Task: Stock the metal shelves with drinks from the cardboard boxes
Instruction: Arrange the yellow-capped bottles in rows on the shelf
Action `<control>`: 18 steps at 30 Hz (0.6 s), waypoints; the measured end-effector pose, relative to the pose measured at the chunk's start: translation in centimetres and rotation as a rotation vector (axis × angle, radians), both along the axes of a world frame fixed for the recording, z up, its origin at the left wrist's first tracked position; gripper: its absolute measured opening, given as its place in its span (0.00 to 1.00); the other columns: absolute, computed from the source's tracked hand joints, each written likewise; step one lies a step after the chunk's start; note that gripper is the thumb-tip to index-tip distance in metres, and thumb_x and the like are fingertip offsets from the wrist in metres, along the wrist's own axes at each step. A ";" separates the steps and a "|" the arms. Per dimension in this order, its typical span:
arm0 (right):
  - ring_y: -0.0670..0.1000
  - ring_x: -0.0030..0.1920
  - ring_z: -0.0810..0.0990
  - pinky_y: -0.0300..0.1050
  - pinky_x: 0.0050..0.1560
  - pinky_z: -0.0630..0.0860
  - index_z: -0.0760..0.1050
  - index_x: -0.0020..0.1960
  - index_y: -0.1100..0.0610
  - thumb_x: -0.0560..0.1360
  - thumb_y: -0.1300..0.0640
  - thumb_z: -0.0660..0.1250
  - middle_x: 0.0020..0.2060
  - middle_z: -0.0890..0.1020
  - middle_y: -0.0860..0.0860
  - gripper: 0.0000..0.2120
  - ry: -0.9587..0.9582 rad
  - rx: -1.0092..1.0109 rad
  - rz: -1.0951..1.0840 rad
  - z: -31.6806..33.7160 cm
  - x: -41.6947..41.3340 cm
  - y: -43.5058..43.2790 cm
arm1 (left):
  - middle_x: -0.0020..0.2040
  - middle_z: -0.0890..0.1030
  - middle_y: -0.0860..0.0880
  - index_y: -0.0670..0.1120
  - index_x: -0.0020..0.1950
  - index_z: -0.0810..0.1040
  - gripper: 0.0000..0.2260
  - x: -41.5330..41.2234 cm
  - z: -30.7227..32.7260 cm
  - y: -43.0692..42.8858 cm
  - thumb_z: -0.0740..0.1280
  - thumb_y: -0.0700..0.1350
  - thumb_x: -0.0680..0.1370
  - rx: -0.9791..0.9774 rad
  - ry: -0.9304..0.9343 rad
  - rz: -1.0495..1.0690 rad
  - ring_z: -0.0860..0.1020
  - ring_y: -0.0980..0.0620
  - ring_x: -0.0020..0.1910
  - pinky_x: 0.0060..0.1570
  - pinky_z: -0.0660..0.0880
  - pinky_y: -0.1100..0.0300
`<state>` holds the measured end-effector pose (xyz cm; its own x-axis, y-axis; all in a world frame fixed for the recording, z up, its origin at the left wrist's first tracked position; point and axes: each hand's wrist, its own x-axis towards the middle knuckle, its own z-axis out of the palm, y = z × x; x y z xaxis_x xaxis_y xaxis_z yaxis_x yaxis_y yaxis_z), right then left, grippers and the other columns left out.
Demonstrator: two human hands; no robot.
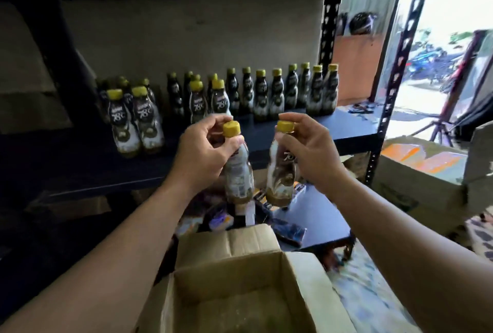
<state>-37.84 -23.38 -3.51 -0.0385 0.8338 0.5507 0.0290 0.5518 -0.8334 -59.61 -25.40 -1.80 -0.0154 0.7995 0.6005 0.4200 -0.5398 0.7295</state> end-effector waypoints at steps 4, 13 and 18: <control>0.44 0.46 0.83 0.39 0.47 0.80 0.78 0.60 0.47 0.79 0.63 0.71 0.47 0.85 0.48 0.14 -0.099 0.066 -0.040 4.6 2.3 2.1 | 0.50 0.84 0.52 0.48 0.59 0.80 0.14 2.6 5.3 2.7 0.76 0.42 0.75 0.018 0.030 -0.039 0.83 0.56 0.49 0.52 0.80 0.59; 0.44 0.43 0.84 0.47 0.50 0.80 0.76 0.60 0.48 0.79 0.61 0.71 0.47 0.87 0.47 0.13 -0.141 0.001 -0.064 7.5 5.5 9.0 | 0.48 0.83 0.51 0.49 0.58 0.80 0.14 7.1 7.8 10.2 0.77 0.44 0.75 -0.021 0.117 -0.008 0.83 0.49 0.45 0.51 0.82 0.52; 0.46 0.43 0.84 0.49 0.51 0.82 0.76 0.57 0.45 0.79 0.62 0.71 0.47 0.87 0.47 0.14 -0.160 -0.049 -0.058 6.2 6.0 12.8 | 0.50 0.82 0.52 0.49 0.62 0.79 0.16 8.2 6.1 13.6 0.76 0.46 0.76 -0.059 0.158 -0.004 0.79 0.58 0.43 0.44 0.76 0.67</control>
<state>-31.80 -10.63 2.67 -0.0731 0.8627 0.5005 0.1939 0.5045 -0.8413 -51.37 -11.75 4.27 0.0786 0.8334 0.5470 0.5296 -0.4998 0.6854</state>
